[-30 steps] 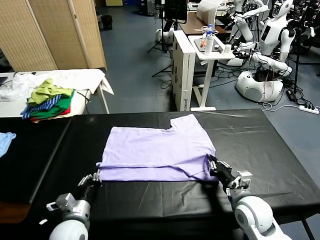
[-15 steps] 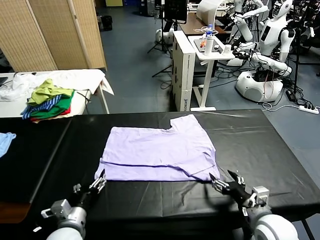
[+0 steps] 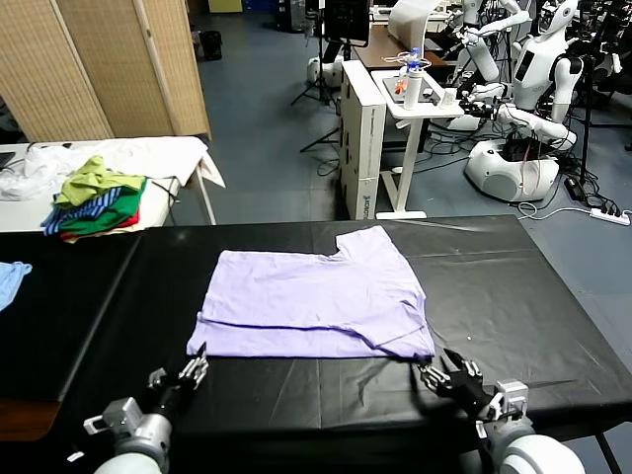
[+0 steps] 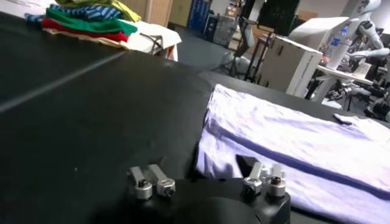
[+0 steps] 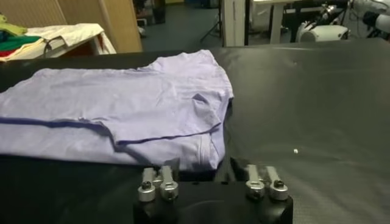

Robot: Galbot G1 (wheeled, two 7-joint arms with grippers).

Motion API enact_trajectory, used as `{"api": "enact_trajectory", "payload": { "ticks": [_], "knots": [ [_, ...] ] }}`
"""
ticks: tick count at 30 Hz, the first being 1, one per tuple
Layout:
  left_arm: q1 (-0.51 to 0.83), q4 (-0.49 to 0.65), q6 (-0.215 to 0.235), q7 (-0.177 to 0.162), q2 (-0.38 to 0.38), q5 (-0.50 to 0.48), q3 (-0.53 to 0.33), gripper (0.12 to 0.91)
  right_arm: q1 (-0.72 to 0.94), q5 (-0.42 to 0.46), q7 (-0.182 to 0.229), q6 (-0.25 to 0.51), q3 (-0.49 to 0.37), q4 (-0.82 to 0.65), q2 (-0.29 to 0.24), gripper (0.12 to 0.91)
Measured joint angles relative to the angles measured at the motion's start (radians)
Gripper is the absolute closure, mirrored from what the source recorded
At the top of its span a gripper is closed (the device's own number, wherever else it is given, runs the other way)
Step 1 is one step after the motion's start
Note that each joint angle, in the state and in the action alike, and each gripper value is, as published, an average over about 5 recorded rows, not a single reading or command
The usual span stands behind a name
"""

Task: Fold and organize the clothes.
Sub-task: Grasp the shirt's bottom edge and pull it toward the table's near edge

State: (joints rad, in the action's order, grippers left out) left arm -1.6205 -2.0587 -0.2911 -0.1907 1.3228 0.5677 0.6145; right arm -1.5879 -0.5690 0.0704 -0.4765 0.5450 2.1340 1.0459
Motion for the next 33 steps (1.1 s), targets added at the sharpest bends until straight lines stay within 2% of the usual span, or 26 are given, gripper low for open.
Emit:
{"api": "enact_trajectory", "payload": {
  "ticks": [3, 8, 14, 18, 23, 25, 29, 30, 33],
  "knots": [
    [-0.008, -0.007, -0.001, -0.006, 0.001, -0.007, -0.002, 0.888, -0.015, -0.009, 0.020, -0.020, 0.010, 0.020, -0.010, 0.885],
    [-0.044, -0.039, -0.015, -0.036, -0.013, -0.013, -0.001, 0.886, -0.054, -0.035, 0.053, -0.089, 0.037, 0.078, -0.033, 0.885],
    [-0.139, -0.104, -0.020, -0.064, -0.030, -0.023, 0.020, 0.886, -0.124, -0.037, 0.063, -0.166, 0.080, 0.155, -0.053, 0.885],
    [-0.212, -0.153, -0.023, -0.083, -0.017, -0.036, 0.027, 0.886, -0.170, -0.030, 0.069, -0.197, 0.095, 0.188, -0.057, 0.885],
    [-0.288, -0.208, -0.027, -0.092, -0.002, -0.058, 0.031, 0.886, -0.213, -0.029, 0.074, -0.218, 0.099, 0.214, -0.058, 0.872],
    [-0.312, -0.225, -0.029, -0.100, 0.001, -0.060, 0.035, 0.886, -0.224, -0.030, 0.075, -0.228, 0.099, 0.223, -0.058, 0.810],
    [-0.346, -0.253, -0.045, -0.119, 0.011, -0.061, 0.043, 0.878, -0.248, -0.032, 0.081, -0.254, 0.106, 0.247, -0.062, 0.597],
    [-0.352, -0.260, -0.054, -0.122, 0.014, -0.064, 0.045, 0.858, -0.255, -0.034, 0.082, -0.257, 0.110, 0.255, -0.063, 0.540],
    [-0.365, -0.284, -0.099, -0.128, 0.021, -0.084, 0.049, 0.725, -0.275, -0.049, 0.089, -0.260, 0.123, 0.279, -0.068, 0.350]
  ]
}}
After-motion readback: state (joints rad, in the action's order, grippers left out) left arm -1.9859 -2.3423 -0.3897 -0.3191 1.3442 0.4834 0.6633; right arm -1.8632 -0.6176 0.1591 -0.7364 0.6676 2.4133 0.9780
